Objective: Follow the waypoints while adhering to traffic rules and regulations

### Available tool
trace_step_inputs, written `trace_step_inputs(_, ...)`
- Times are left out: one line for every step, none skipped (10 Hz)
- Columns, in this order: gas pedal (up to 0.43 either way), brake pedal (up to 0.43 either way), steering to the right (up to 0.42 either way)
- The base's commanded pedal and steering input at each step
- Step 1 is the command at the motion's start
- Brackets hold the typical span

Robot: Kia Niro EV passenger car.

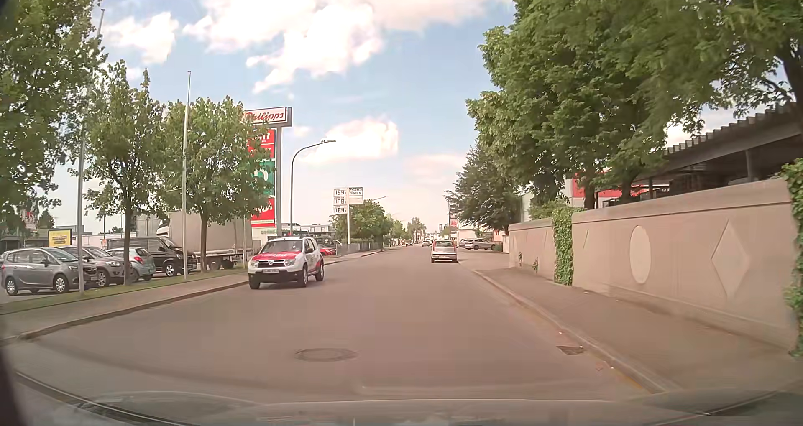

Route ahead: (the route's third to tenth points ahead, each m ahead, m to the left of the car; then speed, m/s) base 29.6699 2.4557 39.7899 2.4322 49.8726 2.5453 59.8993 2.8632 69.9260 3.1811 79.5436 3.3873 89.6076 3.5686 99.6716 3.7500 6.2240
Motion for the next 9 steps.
trace_step_inputs(0.067, 0.018, 0.000)
trace_step_inputs(0.067, 0.018, 0.000)
trace_step_inputs(0.067, 0.018, 0.000)
trace_step_inputs(0.067, 0.018, 0.000)
trace_step_inputs(0.067, 0.018, 0.000)
trace_step_inputs(0.067, 0.018, 0.000)
trace_step_inputs(0.067, 0.018, 0.000)
trace_step_inputs(0.067, 0.018, 0.000)
trace_step_inputs(0.067, 0.018, -0.001)
